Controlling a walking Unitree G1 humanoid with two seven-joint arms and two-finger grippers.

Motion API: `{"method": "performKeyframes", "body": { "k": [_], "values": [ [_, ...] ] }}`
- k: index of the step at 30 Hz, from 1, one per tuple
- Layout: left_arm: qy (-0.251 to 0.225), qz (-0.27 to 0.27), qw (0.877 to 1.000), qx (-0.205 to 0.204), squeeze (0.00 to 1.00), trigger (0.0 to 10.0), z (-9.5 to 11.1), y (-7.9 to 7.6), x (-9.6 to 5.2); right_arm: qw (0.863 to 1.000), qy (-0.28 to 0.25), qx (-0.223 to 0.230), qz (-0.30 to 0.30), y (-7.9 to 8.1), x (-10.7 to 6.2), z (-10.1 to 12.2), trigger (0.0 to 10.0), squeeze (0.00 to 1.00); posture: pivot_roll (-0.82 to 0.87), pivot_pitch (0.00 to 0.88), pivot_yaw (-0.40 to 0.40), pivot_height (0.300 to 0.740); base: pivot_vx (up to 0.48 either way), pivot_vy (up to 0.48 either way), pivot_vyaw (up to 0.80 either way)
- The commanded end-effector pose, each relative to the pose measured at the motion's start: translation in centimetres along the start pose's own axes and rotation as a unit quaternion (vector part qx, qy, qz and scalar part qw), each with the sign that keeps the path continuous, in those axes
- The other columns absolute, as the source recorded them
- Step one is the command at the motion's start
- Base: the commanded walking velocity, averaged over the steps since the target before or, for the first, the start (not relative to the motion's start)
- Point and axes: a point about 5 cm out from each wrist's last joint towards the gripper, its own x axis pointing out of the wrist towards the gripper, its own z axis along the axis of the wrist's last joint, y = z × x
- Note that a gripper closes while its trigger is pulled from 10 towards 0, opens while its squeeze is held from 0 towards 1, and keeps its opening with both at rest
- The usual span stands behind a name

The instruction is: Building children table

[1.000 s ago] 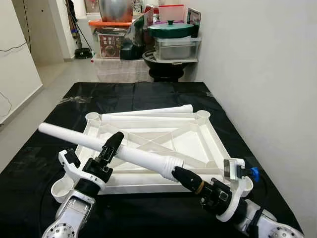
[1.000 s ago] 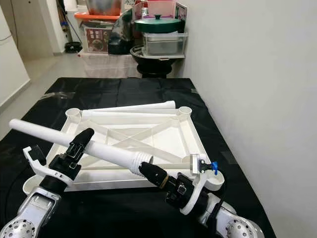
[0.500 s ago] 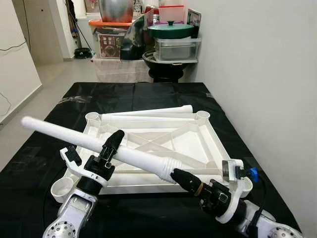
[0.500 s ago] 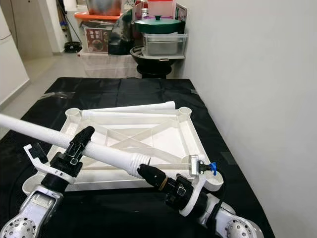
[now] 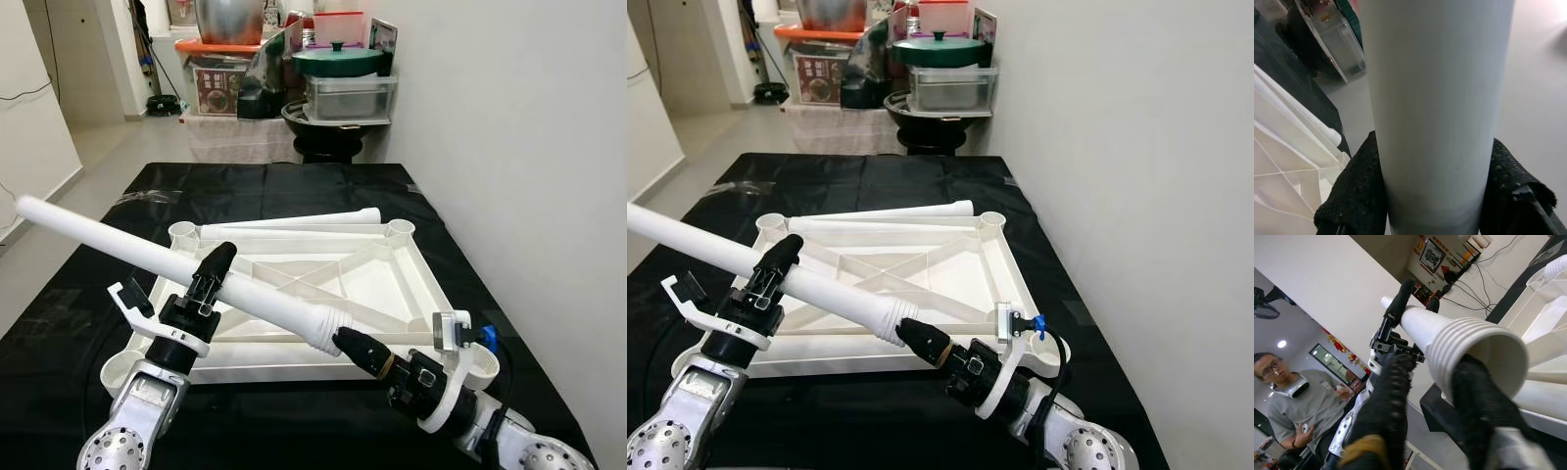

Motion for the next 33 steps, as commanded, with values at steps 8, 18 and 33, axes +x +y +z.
{"method": "performKeyframes", "body": {
  "k": [8, 18, 33],
  "values": [
    [0.011, 0.009, 1.000, -0.001, 0.00, 2.4, -0.2, -0.1, 0.2, 1.000, -0.003, -0.009, 0.012, 0.4, -0.6, 1.0, 10.0, 1.00, 0.01, 0.000, -0.026, 0.740, 0.000, 0.000, 0.00],
    [0.003, 0.003, 1.000, 0.012, 0.00, 3.8, 1.0, -0.5, 0.8, 0.963, -0.016, -0.175, -0.202, -4.2, -3.3, 5.3, 10.0, 1.00, 0.01, 0.000, -0.022, 0.740, 0.000, 0.000, 0.00],
    [0.089, 0.007, 0.994, 0.068, 0.00, 10.0, 1.1, 0.0, 1.5, 0.957, 0.057, -0.282, -0.033, 0.7, -0.5, 8.6, 10.0, 1.00, 0.00, 0.000, 0.008, 0.740, 0.000, 0.000, 0.00]
  ]
}}
